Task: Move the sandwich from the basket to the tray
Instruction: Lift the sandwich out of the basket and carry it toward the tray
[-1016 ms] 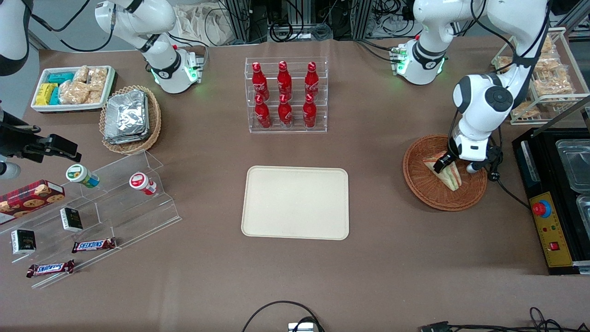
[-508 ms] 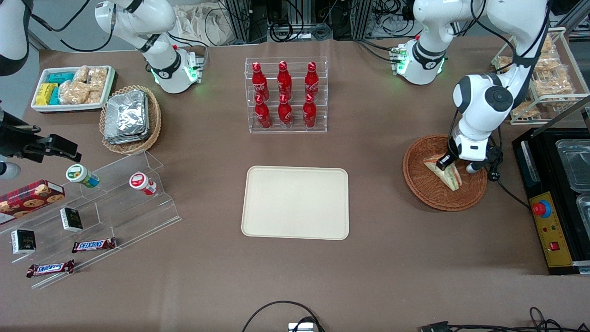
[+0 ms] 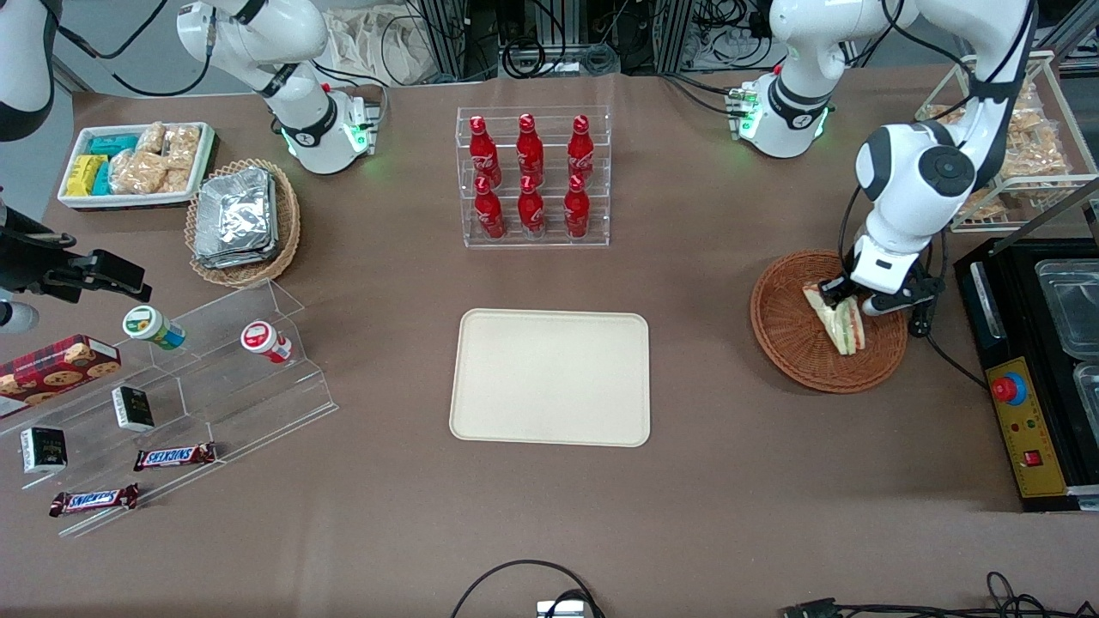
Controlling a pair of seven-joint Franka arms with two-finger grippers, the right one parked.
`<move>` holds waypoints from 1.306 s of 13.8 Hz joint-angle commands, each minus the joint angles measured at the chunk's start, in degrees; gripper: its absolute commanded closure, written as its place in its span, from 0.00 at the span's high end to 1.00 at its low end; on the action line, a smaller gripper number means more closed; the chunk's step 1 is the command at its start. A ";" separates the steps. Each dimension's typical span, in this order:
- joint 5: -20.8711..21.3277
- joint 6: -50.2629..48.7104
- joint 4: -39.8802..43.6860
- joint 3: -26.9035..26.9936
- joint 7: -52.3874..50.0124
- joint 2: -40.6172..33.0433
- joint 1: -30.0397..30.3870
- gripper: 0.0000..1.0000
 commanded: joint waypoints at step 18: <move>-0.30 -15.33 20.93 -22.27 1.24 3.91 -0.68 0.17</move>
